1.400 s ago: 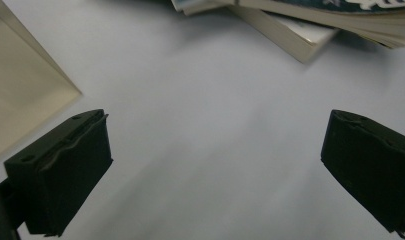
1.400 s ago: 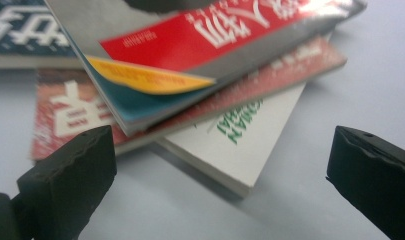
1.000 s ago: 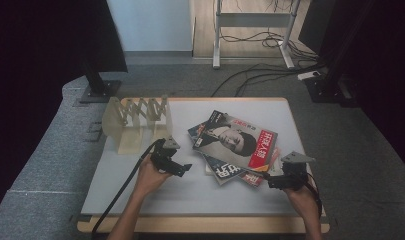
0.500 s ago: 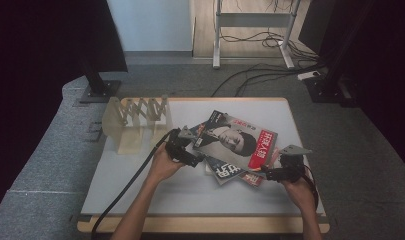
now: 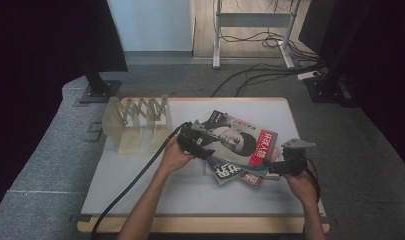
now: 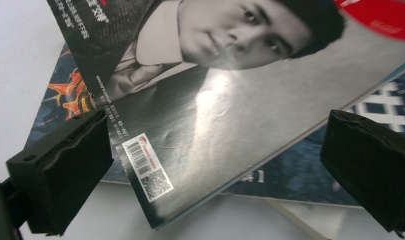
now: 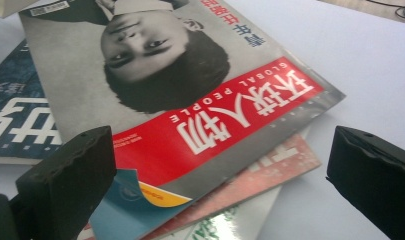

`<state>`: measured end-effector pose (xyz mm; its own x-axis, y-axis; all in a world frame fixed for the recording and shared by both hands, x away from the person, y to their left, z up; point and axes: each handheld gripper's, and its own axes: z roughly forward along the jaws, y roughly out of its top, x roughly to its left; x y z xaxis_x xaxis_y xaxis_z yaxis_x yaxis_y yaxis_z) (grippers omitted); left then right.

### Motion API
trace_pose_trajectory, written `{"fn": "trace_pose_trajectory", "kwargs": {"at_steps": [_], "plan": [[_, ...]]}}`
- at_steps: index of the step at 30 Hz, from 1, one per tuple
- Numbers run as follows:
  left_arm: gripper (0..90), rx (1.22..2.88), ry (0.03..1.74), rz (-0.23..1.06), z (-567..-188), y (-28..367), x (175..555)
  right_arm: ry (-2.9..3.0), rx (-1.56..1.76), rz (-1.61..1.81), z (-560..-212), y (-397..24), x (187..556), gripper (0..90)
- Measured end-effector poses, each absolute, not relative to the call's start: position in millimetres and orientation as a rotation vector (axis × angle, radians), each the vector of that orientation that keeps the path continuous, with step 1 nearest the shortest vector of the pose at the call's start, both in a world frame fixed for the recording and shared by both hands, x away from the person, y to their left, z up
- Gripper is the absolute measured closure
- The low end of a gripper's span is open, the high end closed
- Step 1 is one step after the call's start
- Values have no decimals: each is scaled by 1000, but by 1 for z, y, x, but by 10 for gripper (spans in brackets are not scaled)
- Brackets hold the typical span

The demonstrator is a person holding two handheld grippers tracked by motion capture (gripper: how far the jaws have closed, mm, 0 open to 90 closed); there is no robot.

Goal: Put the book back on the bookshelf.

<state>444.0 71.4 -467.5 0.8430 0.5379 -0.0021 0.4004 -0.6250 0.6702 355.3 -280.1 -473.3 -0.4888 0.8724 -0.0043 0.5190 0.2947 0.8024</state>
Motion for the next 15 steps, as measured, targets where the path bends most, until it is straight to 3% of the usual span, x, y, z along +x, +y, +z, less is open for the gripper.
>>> {"fn": "trace_pose_trajectory", "kwargs": {"at_steps": [15], "plan": [[0,2302,713,258,-480,68,464,2141,1282,1014,-481,-285,384,0]]}}
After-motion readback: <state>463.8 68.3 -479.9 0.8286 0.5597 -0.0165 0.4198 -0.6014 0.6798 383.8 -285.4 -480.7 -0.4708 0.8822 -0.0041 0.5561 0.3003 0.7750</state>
